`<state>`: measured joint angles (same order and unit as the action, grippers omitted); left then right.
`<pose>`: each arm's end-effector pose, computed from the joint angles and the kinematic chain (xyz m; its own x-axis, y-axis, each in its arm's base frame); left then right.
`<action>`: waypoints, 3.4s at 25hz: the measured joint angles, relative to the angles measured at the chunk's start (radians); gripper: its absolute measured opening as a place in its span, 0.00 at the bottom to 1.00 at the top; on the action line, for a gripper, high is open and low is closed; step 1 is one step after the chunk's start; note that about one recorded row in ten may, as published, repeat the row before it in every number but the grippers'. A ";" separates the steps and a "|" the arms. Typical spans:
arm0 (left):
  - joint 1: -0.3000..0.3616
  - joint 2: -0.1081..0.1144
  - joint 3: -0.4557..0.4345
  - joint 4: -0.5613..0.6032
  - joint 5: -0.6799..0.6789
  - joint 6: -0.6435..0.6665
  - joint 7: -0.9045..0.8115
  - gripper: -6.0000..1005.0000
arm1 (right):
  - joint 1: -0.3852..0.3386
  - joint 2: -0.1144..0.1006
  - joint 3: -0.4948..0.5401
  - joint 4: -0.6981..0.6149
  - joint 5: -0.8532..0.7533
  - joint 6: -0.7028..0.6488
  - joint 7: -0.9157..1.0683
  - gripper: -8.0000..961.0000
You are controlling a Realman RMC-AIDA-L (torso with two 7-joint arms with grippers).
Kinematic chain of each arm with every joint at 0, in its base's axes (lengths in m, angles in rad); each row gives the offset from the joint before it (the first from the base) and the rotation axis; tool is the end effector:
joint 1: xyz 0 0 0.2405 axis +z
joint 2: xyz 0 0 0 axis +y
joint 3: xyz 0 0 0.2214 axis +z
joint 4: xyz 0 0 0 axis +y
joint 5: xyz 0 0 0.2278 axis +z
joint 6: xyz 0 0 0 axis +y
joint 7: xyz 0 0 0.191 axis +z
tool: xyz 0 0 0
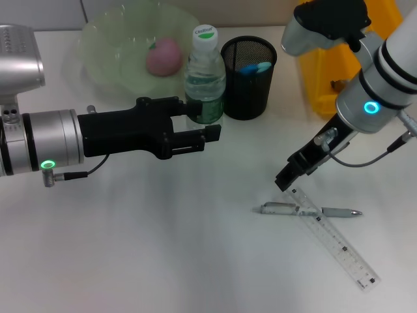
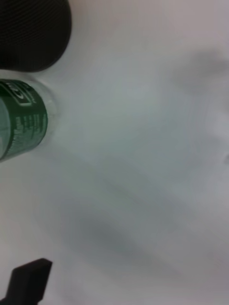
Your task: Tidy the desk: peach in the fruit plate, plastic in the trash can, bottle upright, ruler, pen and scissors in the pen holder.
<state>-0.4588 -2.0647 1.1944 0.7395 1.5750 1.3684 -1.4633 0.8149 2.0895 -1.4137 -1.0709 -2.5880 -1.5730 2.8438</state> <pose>-0.1803 0.3513 -0.0533 0.7742 0.3165 0.5481 0.4336 -0.8961 -0.0950 0.1556 0.3632 -0.0636 0.5265 -0.8120 0.2519 -0.7015 -0.5823 -0.4108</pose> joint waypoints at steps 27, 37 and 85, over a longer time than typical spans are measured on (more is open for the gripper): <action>0.003 -0.001 -0.023 -0.002 0.004 0.000 0.000 0.66 | -0.111 -0.003 -0.104 -0.114 -0.002 0.021 0.054 0.66; 0.005 -0.002 -0.022 -0.002 0.005 0.000 0.000 0.66 | -0.102 -0.001 -0.130 -0.103 -0.012 0.053 0.060 0.66; -0.016 -0.002 -0.023 -0.002 0.004 -0.029 0.009 0.66 | -0.061 0.000 -0.160 -0.058 -0.016 0.076 0.060 0.66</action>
<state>-0.4744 -2.0663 1.1719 0.7378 1.5791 1.3391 -1.4541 0.7539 2.0892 -1.5740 -1.1285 -2.6036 -1.4975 2.9038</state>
